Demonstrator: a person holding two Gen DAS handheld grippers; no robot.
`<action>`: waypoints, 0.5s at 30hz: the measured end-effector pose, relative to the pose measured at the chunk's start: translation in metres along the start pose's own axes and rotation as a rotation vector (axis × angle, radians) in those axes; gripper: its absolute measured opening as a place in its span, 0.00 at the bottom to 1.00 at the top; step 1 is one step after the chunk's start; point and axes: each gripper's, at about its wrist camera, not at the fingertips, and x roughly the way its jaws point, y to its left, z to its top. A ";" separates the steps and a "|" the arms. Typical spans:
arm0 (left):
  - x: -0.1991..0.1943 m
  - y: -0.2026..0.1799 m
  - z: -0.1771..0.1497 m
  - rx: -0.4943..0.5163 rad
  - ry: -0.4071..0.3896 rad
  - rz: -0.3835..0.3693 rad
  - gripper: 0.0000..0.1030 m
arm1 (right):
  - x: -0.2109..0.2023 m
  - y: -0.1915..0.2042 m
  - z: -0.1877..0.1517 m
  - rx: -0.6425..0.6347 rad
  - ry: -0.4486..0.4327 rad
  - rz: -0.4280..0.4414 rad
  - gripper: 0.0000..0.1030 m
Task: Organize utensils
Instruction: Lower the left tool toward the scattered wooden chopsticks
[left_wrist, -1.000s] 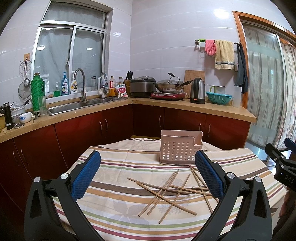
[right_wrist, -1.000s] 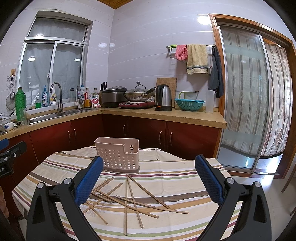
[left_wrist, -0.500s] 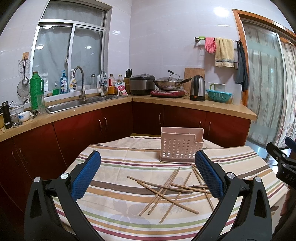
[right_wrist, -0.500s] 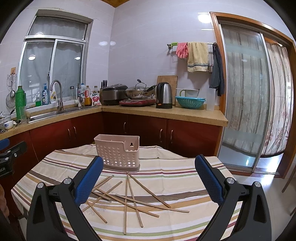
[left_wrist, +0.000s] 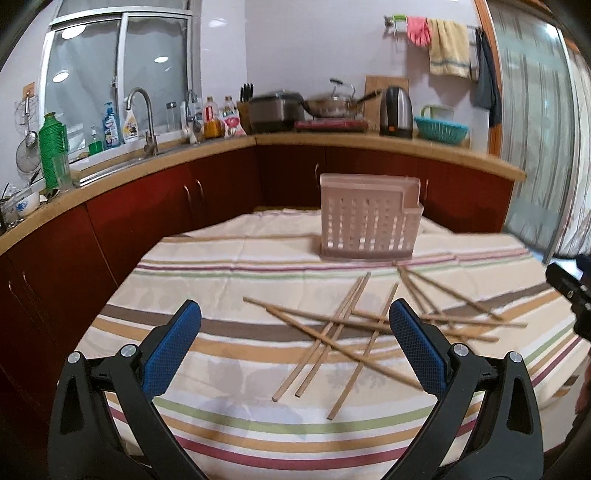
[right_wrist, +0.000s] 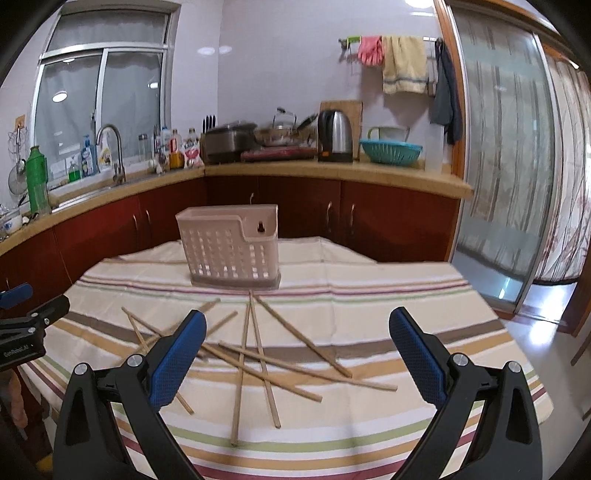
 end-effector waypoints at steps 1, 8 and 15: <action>0.005 0.000 -0.003 0.008 0.011 0.000 0.96 | 0.003 -0.001 -0.002 0.000 0.009 0.001 0.94; 0.050 0.009 -0.027 0.048 0.096 0.028 0.96 | 0.029 -0.010 -0.021 0.022 0.087 0.017 0.94; 0.075 0.015 -0.037 0.043 0.154 0.018 0.96 | 0.045 -0.010 -0.027 0.025 0.130 0.022 0.94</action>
